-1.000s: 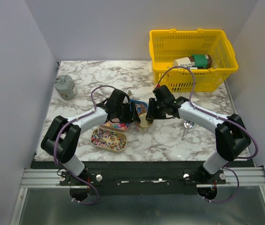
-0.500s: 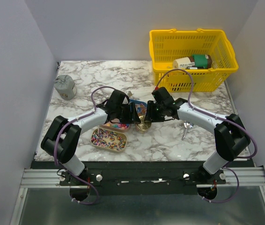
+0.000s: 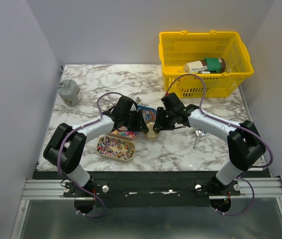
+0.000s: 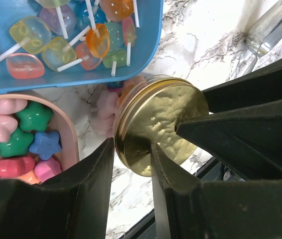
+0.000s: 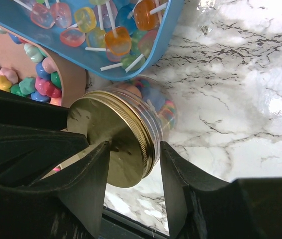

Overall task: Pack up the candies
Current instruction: Close the bottle lid on the packing bottle.

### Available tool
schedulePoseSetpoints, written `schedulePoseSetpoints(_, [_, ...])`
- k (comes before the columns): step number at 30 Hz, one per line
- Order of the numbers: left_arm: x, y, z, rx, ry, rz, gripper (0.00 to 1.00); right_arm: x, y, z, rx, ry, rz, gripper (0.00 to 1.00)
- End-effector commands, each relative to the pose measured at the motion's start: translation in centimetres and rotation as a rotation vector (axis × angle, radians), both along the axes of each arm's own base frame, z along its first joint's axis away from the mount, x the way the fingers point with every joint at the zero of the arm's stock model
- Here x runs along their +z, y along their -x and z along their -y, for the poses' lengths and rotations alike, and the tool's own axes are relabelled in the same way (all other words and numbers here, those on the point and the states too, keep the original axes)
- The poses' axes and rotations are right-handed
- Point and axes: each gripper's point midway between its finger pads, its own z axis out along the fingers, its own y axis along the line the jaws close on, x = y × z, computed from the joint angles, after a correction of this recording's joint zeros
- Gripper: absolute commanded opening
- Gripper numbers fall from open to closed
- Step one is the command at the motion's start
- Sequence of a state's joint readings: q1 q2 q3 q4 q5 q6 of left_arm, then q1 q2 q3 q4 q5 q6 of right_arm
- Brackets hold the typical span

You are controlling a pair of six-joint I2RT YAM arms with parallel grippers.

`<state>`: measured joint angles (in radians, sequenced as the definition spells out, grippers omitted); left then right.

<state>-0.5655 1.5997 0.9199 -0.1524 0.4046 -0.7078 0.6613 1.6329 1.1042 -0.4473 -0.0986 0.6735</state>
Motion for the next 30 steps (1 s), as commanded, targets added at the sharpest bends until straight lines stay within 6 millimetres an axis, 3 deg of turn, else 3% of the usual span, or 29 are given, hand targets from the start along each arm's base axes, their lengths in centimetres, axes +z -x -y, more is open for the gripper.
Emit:
schedulePoseSetpoints(1, [-0.6,0.5,-0.4,-0.013,-0.033,0.004,0.4,-0.5,0.1,-0.1,-0.007,0.018,-0.018,0.51])
schedulePoseSetpoints(6, [-0.7,0.5,-0.6,-0.011,-0.045,0.01,0.47,-1.0,0.6,1.1,-0.038,0.053,-0.014,0.43])
schedulePoseSetpoints(13, [-0.9,0.5,-0.5,-0.015,-0.042,0.006,0.49,-1.6,1.1,2.3,-0.06,0.082,-0.015,0.3])
schedulePoseSetpoints(18, [-0.9,0.7,-0.3,-0.027,-0.031,0.006,0.5,-2.1,2.0,3.1,-0.071,0.094,-0.023,0.3])
schedulePoseSetpoints(21, [-0.8,0.9,-0.1,-0.039,-0.023,0.012,0.51,-2.3,2.3,4.0,-0.079,0.119,-0.003,0.35])
schedulePoseSetpoints(25, [-0.5,1.0,0.3,-0.056,-0.015,0.031,0.55,-0.7,2.5,4.3,-0.048,0.1,0.072,0.51])
schedulePoseSetpoints(30, [0.2,1.4,1.0,-0.092,-0.008,0.067,0.62,0.3,2.6,4.3,-0.002,0.109,0.123,0.53])
